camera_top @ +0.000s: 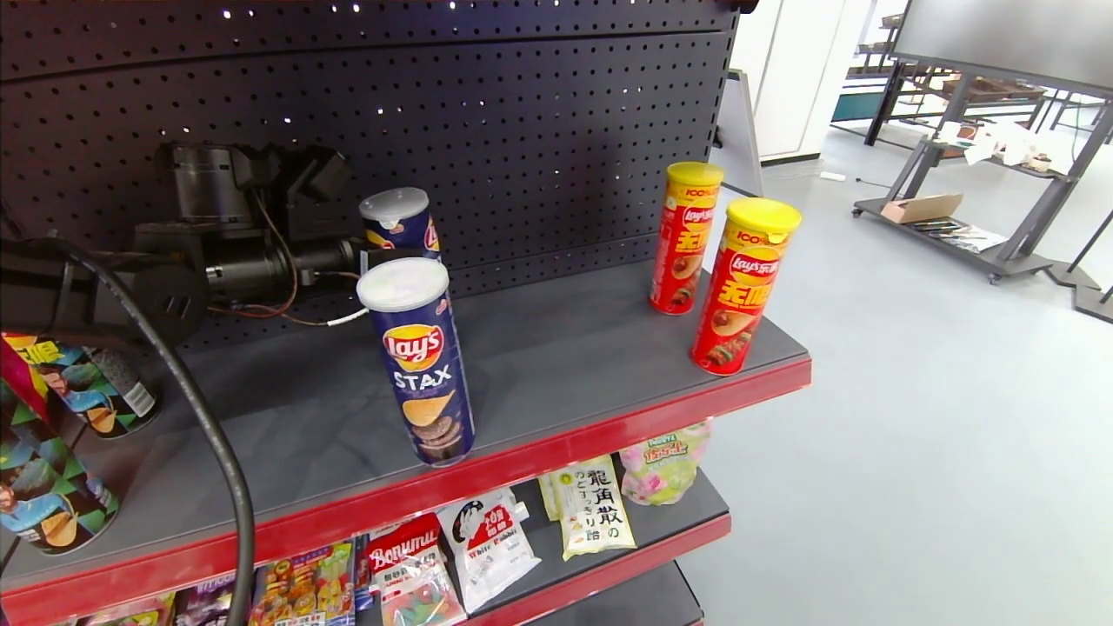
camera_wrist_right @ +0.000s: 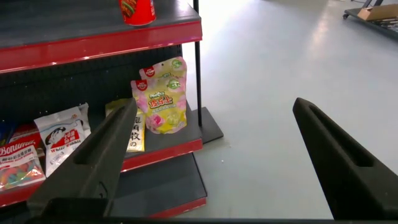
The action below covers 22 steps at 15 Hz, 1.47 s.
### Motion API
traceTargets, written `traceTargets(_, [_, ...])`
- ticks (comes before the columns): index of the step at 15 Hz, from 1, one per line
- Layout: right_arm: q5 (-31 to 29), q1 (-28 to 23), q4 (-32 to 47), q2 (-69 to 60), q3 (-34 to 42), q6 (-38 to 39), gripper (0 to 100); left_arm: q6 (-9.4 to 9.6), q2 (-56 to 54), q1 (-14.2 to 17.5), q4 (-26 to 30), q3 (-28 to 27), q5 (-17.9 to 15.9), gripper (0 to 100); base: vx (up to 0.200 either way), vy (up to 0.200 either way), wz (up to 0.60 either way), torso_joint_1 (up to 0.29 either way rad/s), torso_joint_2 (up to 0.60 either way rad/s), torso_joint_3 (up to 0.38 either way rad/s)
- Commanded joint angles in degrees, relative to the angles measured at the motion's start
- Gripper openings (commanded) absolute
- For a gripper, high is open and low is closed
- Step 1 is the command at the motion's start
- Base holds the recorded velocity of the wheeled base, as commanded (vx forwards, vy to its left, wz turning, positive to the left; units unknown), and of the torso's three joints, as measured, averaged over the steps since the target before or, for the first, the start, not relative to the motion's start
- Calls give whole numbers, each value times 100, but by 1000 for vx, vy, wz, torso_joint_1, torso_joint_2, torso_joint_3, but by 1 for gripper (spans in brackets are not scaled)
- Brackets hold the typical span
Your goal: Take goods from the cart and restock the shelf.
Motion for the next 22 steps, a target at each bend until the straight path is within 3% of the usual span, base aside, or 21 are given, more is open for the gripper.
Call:
traceTargets(1, [1, 0, -1, 7, 0, -1, 100, 1, 7, 5, -1, 12, -5, 0, 0, 0, 0, 0, 0, 0])
traceTargets(4, [1, 0, -1, 7, 0, -1, 100, 37, 7, 5, -1, 47, 4, 0, 0, 0, 0, 0, 0, 0])
traceTargets(5, [1, 0, -1, 7, 0, -1, 100, 116, 7, 5, -1, 91, 4, 100, 0, 0, 0, 0, 0, 0])
traceTargets(13, [1, 0, -1, 7, 0, -1, 100, 160, -371, 49, 43, 425, 39, 100, 0, 0, 0, 0, 0, 0])
traceTargets(19, [1, 0, -1, 7, 0, -1, 100, 186, -1786, 594, 61, 2148, 312, 100, 0, 0, 0, 0, 0, 0])
traceTargets(20, [1, 0, -1, 7, 0, -1, 100, 186, -1786, 594, 61, 2148, 312, 100, 0, 0, 0, 0, 0, 0])
traceTargets(21, [1, 0, -1, 7, 0, -1, 100, 186, -2612, 594, 87, 2948, 777, 100, 0, 0, 0, 0, 0, 0])
traceTargets(22, [1, 0, -1, 7, 0, -1, 100, 195, -2990, 585, 122, 3282, 1147, 100, 0, 0, 0, 0, 0, 0])
